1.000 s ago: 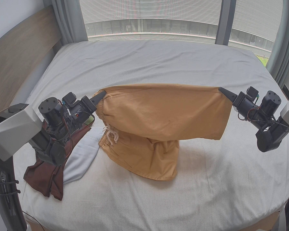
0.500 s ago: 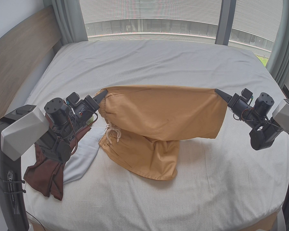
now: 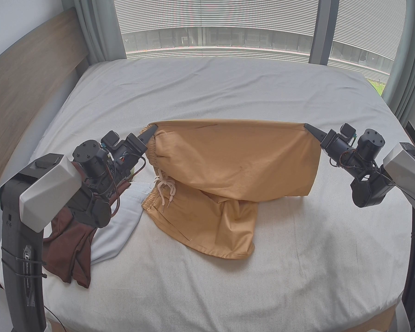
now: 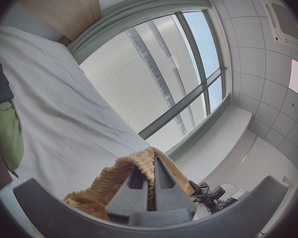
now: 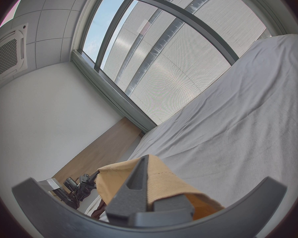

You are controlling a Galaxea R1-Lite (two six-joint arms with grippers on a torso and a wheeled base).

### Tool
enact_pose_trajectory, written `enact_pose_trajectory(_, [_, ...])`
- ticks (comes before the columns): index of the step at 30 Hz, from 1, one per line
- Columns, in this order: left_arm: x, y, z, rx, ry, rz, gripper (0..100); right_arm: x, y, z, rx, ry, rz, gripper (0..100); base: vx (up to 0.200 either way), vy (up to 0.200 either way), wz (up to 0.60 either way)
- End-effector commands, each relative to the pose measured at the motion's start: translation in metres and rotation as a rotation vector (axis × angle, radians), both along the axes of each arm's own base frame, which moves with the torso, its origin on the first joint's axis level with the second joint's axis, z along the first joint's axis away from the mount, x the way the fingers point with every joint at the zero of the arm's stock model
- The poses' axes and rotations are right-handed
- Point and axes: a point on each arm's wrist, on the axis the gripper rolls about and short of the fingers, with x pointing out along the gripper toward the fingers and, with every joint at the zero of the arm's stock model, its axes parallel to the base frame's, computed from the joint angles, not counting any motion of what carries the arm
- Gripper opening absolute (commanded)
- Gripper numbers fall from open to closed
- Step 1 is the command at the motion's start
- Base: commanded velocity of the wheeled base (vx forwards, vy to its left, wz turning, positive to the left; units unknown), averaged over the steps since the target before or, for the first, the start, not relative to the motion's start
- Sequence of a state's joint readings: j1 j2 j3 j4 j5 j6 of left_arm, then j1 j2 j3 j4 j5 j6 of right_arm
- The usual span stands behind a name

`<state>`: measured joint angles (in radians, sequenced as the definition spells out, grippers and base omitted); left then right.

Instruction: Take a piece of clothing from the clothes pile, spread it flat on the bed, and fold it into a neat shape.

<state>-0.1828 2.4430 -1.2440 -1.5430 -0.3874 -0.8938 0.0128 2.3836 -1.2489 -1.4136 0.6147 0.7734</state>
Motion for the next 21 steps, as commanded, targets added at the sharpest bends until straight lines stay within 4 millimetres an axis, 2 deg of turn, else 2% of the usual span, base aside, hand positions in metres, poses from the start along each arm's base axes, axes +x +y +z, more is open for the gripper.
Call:
enact_pose_trajectory(1, [0.009, -0.002, -0.011, -0.015, 0.009, -0.005, 0, 0.012, 0.001, -0.012, 0.001, 0.0, -0.002, 0, 0.0, 0.0, 0.0])
enact_pose_trajectory(10, [0.014, -0.003, -0.008, -0.042, 0.009, -0.013, 0, 0.023, 0.001, -0.011, 0.002, -0.014, -0.006, 0, 0.0, 0.0, 0.0])
enact_pose_trajectory(11, [0.015, -0.003, -0.008, -0.041, 0.012, -0.014, 100, 0.024, 0.001, -0.009, 0.003, -0.019, -0.007, 100, 0.0, 0.0, 0.0])
enact_pose_trajectory(16, [0.026, 0.001, -0.004, -0.054, 0.007, -0.007, 100, 0.041, -0.001, -0.003, 0.023, -0.054, -0.073, 100, 0.0, 0.0, 0.0])
enact_pose_trajectory(21, [0.031, 0.004, 0.0, -0.086, 0.053, -0.009, 100, 0.041, -0.006, 0.002, 0.021, -0.056, -0.088, 100, 0.0, 0.0, 0.0])
